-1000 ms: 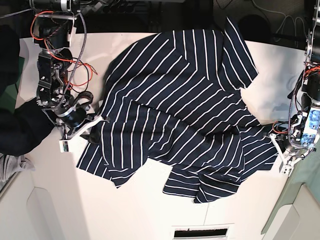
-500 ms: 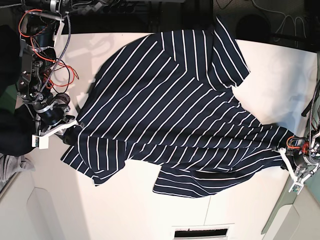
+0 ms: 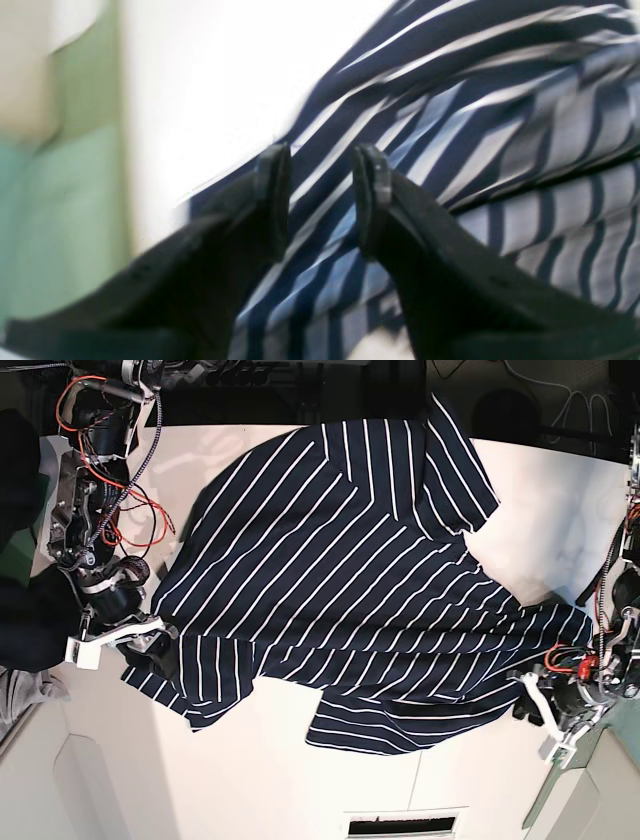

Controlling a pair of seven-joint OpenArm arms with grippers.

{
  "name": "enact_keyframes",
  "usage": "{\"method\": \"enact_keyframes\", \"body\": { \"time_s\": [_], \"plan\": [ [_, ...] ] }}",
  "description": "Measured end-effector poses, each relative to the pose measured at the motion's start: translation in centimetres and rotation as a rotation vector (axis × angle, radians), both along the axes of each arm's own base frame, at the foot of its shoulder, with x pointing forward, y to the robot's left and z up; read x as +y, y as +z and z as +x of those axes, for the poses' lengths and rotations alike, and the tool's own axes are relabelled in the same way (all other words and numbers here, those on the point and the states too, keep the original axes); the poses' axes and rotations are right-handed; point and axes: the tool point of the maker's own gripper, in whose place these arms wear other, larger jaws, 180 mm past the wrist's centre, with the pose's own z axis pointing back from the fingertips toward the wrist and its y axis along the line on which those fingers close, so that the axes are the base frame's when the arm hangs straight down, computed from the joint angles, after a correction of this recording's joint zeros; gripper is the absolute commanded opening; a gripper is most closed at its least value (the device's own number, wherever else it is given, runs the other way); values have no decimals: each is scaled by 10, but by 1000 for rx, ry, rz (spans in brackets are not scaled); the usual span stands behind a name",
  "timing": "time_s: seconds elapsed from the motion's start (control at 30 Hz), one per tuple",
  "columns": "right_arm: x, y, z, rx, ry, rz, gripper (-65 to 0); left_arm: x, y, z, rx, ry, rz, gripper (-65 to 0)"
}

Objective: Layout the t-shirt on the table in an organized manner, then fold the t-shirt properly
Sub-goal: 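Release the edges and regrasp the shirt body with both grippers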

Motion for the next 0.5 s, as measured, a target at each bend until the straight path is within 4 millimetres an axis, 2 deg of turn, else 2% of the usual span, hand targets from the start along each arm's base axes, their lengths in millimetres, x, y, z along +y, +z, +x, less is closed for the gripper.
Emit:
{"method": "enact_keyframes", "body": {
  "time_s": [0.07, 0.17, 0.33, 0.4, 0.5],
  "plan": [
    [15, -4, 2, 16, 23, -28, -333, -31, 1, 9, -19, -32, -48, -413],
    [49, -10, 1, 35, 101, -75, -333, -80, 2, 21, -70, -93, -91, -413],
    [99, -33, -17, 134, 268, -126, -333, -144, -18, 24, -57, -111, -102, -413],
    [114, -39, -27, 145, 306, -125, -333, -160, -26, 21, -42, -126, -113, -413],
    [138, -57, -56, 189, 361, -107, -334, -160, -36, 18, -18, -118, -114, -413]
  ]
}}
